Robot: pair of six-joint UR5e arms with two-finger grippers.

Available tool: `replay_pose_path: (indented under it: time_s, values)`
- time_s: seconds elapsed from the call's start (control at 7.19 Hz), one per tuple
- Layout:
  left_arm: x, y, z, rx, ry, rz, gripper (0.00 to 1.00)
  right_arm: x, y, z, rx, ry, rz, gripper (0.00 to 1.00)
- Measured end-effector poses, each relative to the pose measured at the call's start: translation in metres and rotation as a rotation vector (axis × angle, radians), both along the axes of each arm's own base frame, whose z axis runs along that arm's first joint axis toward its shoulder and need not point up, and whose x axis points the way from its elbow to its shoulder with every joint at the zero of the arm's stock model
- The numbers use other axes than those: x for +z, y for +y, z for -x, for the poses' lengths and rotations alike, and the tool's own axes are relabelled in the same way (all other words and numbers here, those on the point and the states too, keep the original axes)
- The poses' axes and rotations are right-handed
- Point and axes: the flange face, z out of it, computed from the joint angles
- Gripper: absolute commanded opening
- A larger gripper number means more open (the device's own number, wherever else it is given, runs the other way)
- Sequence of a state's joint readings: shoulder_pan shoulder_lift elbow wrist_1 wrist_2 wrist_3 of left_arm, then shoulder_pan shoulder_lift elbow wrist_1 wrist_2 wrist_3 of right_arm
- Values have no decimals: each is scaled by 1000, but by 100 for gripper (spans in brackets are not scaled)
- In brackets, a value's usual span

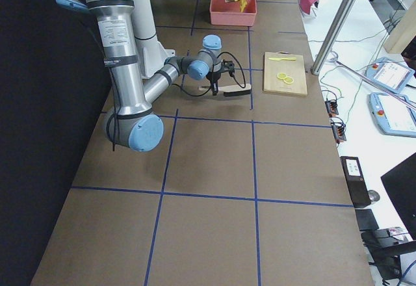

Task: Sweep and dump trash into bin
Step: 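Tilt the dustpan with the left gripper to dump the produce into the bin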

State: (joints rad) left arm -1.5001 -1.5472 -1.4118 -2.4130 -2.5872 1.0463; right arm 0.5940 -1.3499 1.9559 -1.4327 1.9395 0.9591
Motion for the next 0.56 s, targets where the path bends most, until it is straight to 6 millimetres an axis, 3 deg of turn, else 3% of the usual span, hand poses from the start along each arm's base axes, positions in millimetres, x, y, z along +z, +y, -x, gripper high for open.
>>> replay_pose_path:
  time_s: [0.56]
  values:
    - [5, -5, 5, 9, -99, -113, 0, 0, 0, 0, 2, 1, 2, 0]
